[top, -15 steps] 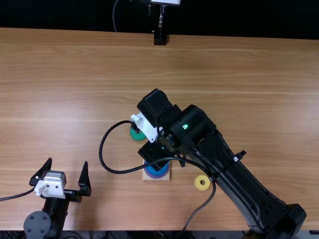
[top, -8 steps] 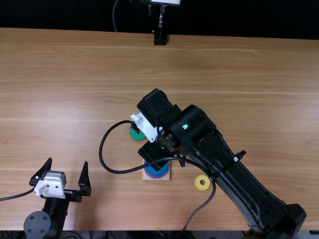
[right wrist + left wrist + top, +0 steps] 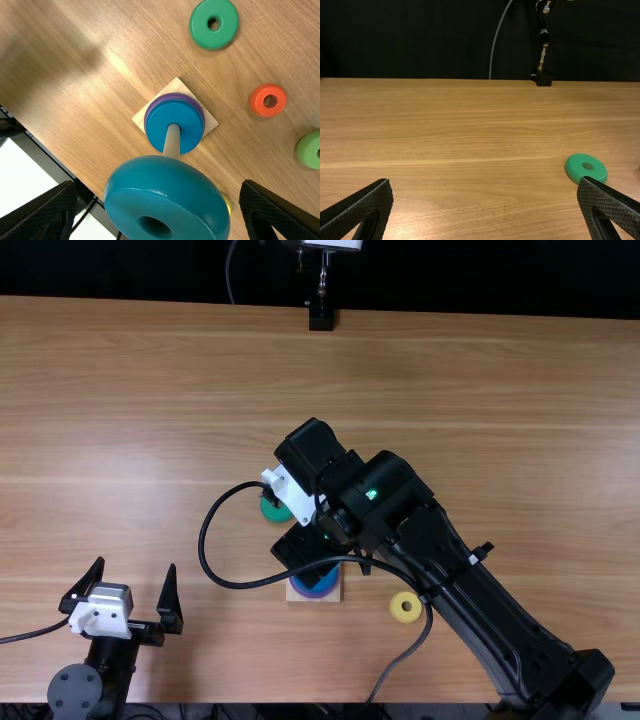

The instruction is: Build the Hanoi tower: stack the rings onto the peg from bottom to top in this color order: purple, dark blue, light blue, dark green, light green, yellow, orange.

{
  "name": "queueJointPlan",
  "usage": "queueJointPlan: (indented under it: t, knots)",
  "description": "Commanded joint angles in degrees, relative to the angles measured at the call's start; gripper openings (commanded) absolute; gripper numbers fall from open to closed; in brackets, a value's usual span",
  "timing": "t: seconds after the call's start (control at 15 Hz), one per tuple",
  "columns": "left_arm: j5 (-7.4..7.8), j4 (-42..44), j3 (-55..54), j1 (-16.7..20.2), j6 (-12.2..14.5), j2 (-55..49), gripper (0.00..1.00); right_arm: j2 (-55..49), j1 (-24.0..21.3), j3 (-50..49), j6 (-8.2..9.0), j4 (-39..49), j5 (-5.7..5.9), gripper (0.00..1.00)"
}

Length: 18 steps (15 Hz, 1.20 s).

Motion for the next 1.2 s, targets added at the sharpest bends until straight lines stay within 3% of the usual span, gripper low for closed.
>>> queueJointPlan:
  t: [0.0,0.2,0.4,0.47,0.53,0.6,0.67,0.73,0.8,0.87,1.13]
  knots:
    - [0.87,-0.3,-2.5,0.0,0.6,-0.7,1.00,0.3,0.6,-0.9,0.11,-0.1,-0.26,1.00]
    - [0.87,-0.3,-2.5,0.0,0.6,-0.7,1.00,0.2,0.6,0.1,0.21,0.7,-0.26,1.00]
    - [0.87,-0.3,-2.5,0.0,0.6,-0.7,1.00,0.1,0.6,0.3,0.32,7.0,0.90,1.00]
    - [0.87,-0.3,-2.5,0.0,0.6,-0.7,1.00,0.1,0.7,1.2,0.32,8.1,2.06,1.00]
    - [0.87,-0.3,-2.5,0.0,0.6,-0.7,1.00,0.0,0.6,2.1,0.21,8.3,4.17,1.00]
    - [0.87,-0.3,-2.5,0.0,0.6,-0.7,1.00,0.0,0.7,2.3,0.21,8.5,7.55,1.00]
    - [0.87,-0.3,-2.5,-0.1,0.6,-0.7,1.00,-0.1,0.7,2.3,0.00,8.6,11.55,0.63]
    - [0.87,-0.3,-2.5,0.0,0.6,-0.7,1.00,-0.1,0.8,2.4,-0.21,9.0,14.93,0.33]
    - [0.87,-0.3,-2.5,0.0,0.6,-0.7,1.00,-0.2,0.8,2.7,-0.53,9.7,17.14,0.14]
    - [0.87,-0.3,-2.5,0.0,0.6,-0.7,1.00,-0.2,1.2,3.7,-0.53,10.8,17.36,0.00]
    - [0.87,-0.3,-2.5,-0.1,0.6,-0.7,1.00,-0.2,1.5,6.7,0.00,10.7,17.04,0.00]
